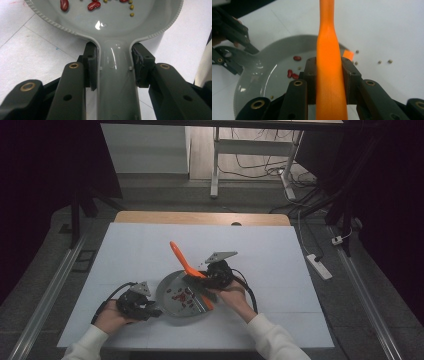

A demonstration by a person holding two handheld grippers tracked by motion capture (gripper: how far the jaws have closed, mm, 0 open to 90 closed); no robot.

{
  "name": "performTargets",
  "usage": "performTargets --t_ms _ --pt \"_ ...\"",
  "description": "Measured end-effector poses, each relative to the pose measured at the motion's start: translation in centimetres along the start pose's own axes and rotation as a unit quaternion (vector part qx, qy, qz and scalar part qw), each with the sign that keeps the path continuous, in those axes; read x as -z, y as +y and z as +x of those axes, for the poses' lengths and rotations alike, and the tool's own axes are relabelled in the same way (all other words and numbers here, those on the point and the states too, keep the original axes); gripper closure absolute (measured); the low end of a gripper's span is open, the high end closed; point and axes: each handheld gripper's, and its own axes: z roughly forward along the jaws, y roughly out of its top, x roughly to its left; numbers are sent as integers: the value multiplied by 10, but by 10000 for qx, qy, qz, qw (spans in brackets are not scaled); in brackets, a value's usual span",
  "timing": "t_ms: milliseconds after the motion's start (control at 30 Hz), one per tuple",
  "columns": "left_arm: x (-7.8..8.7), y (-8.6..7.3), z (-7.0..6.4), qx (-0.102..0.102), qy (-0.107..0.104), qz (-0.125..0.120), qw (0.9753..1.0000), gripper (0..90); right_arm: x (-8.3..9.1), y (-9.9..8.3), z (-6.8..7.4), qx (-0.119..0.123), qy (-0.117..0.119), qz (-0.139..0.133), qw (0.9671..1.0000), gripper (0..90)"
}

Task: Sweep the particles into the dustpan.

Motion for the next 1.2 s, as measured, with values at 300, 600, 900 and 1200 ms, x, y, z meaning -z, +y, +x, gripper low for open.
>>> performTargets --t_ms 300,600,900,1200 --pt "1 -1 1 25 32 11 10000 618 22 -2 -29 -68 -839 -286 9960 700" --pt "7 -6 2 131 137 -21 9998 618 15 3 -49 -158 -1116 -205 9934 700" --pt "7 -7 1 242 177 -59 9995 618 -11 25 -65 -40 -1285 -55 9917 700" --pt "7 -7 3 251 175 -47 9995 618 -36 24 -65 17 -1170 315 9926 700"
